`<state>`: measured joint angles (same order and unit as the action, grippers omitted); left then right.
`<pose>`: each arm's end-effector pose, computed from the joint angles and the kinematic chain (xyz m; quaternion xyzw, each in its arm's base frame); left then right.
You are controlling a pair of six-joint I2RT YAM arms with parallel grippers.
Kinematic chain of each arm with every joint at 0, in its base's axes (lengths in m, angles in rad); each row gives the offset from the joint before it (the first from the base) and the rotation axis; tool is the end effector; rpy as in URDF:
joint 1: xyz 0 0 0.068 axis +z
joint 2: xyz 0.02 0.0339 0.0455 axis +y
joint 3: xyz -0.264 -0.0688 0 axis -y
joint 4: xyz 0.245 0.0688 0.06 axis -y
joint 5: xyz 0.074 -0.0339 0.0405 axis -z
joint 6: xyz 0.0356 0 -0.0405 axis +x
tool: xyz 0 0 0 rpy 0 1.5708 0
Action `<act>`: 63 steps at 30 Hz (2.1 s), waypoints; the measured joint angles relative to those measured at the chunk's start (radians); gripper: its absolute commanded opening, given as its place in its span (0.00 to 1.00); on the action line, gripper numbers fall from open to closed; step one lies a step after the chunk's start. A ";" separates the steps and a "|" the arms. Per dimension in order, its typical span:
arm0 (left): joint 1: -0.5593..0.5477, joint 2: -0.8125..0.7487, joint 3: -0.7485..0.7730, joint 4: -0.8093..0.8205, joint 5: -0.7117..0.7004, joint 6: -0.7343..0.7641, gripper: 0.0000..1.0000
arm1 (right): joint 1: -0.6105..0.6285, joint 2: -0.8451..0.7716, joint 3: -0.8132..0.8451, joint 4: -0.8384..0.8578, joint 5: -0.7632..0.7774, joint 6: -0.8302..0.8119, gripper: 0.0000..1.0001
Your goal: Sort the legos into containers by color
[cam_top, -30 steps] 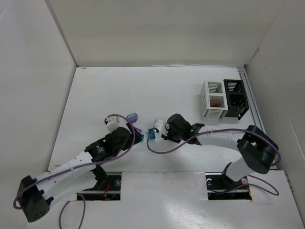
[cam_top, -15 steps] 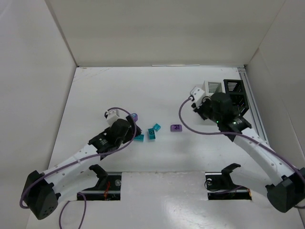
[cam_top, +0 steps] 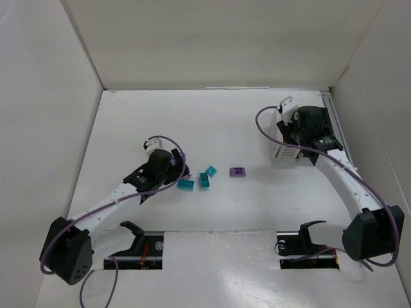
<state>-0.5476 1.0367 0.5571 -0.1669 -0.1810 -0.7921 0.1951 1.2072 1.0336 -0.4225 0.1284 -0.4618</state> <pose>0.1892 -0.1079 0.2152 -0.1487 0.8799 -0.2123 0.3983 0.2640 0.0475 0.3157 -0.2560 0.8443 -0.1183 0.4556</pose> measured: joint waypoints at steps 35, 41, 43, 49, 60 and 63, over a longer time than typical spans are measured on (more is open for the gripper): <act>0.000 -0.318 -0.120 -0.104 0.056 -0.089 0.99 | 0.866 0.443 -0.003 0.267 0.193 0.602 0.74; 0.000 -0.339 -0.135 -0.114 0.061 -0.096 0.99 | 0.865 0.570 0.063 0.268 0.217 0.678 0.67; 0.000 -0.334 -0.141 -0.114 0.068 -0.096 0.99 | 0.865 0.584 0.076 0.271 0.220 0.695 0.65; 0.000 -0.294 -0.142 -0.107 0.079 -0.093 0.99 | 0.865 0.610 0.114 0.276 0.217 0.725 0.67; 0.000 -0.286 -0.143 -0.099 0.084 -0.085 0.99 | 0.865 0.653 0.135 0.278 0.171 0.716 0.70; 0.000 -0.286 -0.143 -0.099 0.086 -0.084 0.99 | 0.865 0.648 0.132 0.281 0.168 0.695 0.62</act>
<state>-0.5476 0.7506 0.4137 -0.2661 -0.0952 -0.8757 1.0599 1.8553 1.1656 -0.1413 0.2962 0.2329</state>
